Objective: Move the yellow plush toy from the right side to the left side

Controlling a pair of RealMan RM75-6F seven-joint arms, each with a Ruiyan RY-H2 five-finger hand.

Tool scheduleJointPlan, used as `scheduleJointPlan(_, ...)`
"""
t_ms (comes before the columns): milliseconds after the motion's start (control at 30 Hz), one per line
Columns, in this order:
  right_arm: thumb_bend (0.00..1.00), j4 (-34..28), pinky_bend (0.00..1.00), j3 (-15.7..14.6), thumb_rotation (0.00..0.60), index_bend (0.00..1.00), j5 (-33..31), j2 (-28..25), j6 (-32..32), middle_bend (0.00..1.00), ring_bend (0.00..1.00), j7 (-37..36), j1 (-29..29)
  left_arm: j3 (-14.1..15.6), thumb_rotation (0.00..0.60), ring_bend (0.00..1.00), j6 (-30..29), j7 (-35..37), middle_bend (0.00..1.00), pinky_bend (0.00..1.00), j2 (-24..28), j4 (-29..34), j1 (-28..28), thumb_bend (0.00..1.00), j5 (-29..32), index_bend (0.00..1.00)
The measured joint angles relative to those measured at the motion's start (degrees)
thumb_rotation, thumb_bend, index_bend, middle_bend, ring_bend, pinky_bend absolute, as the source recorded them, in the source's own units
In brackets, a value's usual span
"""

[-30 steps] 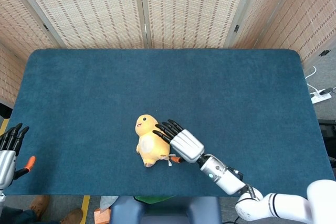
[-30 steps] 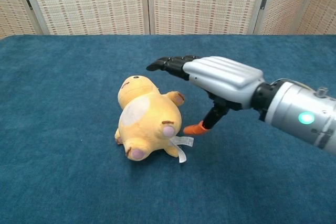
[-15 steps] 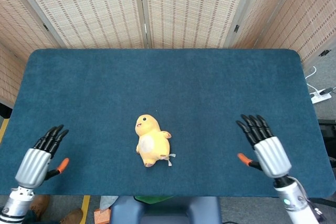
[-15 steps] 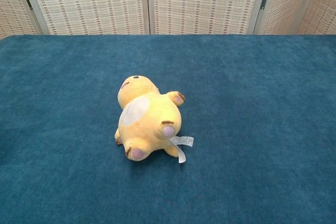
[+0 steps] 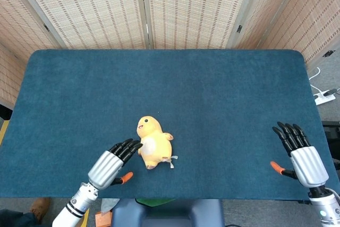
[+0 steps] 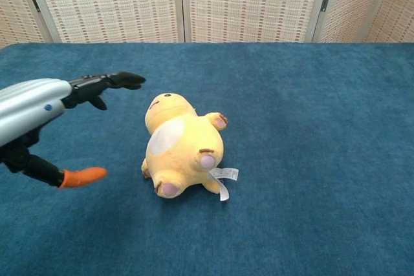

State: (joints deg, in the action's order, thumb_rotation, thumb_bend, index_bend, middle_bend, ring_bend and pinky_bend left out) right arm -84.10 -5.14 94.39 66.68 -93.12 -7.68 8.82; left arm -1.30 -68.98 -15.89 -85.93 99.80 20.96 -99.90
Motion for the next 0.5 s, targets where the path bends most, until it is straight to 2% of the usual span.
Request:
scheduleJointPlan(233, 0.13, 1.55, 0.00, 0.44, 0.600, 0.00, -0.38, -0.83, 1.25, 0.00, 0.00, -4.07, -0.93, -2.49, 0.600, 0.07, 3.87, -6.76, 0.18, 0.16, -5.95, -1.77, 2.87, 0.28, 4.26, 0.04)
scheduleJointPlan(367, 0.13, 1.57, 0.00, 0.81, 0.600, 0.00, 0.18, -1.52, 0.13, 0.00, 0.00, -5.10, -1.65, -4.05, 0.600, 0.07, 6.61, -11.11, 0.18, 0.16, -10.14, -5.11, 5.15, 0.27, 7.20, 0.05)
scheduleJointPlan(500, 0.13, 1.46, 0.00, 1.18, 0.600, 0.00, 0.34, -2.39, -0.60, 0.00, 0.00, -6.62, -2.42, -5.39, 0.600, 0.07, 8.63, -12.26, 0.18, 0.16, -13.19, -8.36, 7.38, 0.27, 9.83, 0.05)
